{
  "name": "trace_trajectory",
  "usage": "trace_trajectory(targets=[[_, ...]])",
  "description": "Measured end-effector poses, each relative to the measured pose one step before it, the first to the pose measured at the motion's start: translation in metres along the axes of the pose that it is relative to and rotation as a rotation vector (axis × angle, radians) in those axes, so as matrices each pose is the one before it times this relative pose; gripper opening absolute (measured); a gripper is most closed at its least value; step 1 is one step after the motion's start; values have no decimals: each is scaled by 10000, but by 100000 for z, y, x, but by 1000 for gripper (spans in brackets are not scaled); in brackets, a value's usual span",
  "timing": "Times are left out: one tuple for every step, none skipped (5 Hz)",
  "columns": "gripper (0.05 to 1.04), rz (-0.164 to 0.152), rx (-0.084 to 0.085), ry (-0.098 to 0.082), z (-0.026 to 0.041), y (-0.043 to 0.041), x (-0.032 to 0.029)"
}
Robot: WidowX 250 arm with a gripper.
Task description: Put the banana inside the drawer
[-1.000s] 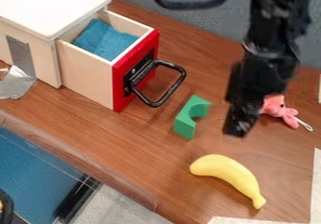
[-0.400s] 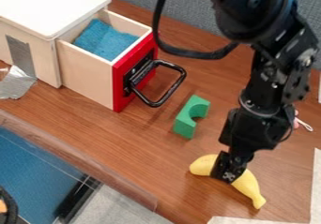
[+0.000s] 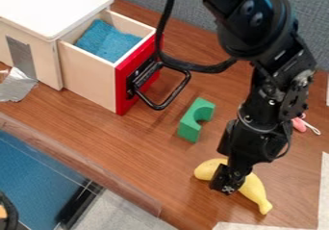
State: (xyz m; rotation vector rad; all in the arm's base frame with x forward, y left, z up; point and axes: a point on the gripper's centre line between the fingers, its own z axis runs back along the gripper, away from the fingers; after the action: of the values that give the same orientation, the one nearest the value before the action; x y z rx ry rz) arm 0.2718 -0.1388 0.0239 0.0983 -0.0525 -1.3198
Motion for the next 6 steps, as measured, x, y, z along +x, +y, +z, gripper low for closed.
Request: trace_trajectory(targets=[[946,333,121,296,-889,-135,-106],[653,306,138,1,-454,-31,-192],[548,375,228,151,-191,46,-353],[548,-70,-10,-24,57,-75,-47],[547,235,54,-93,1039,128,-731],[547,564,245,-644,2619,1803,-1101]])
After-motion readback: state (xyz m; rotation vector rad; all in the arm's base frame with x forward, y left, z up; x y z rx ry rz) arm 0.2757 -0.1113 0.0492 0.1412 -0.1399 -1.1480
